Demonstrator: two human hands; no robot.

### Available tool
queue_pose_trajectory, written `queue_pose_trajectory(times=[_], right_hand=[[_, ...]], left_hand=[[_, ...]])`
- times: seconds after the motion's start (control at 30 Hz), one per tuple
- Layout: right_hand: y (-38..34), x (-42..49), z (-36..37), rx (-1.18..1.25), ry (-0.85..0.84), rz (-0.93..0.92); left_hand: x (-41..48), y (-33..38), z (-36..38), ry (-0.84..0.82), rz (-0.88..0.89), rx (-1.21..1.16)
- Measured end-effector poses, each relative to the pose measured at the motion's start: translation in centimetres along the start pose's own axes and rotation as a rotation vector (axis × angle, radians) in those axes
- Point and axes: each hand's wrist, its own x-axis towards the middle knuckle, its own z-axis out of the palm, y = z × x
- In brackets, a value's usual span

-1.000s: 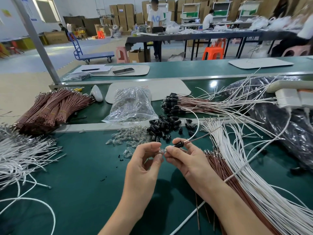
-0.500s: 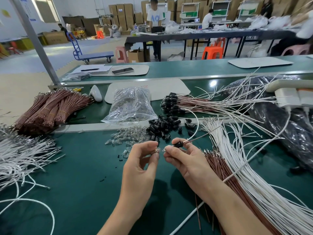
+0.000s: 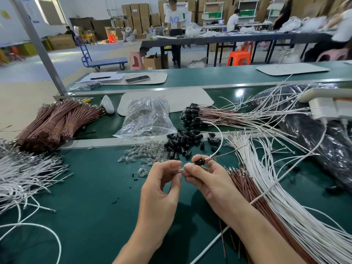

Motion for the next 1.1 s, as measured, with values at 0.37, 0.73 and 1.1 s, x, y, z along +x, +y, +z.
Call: queue_pose_trajectory(times=[0.37, 0.73, 1.1], right_hand=[[-0.05, 0.06, -0.01, 0.021, 0.009, 0.002], [-0.04, 0.14, -0.02, 0.045, 0.020, 0.006], [-0.05, 0.03, -0.03, 0.052, -0.001, 0.012]], left_hand=[[0.13, -0.32, -0.07, 0.012, 0.062, 0.068], [0.23, -0.57, -0.40, 0.041, 0.059, 0.054], [0.13, -0.52, -0.21, 0.013, 0.108, 0.110]])
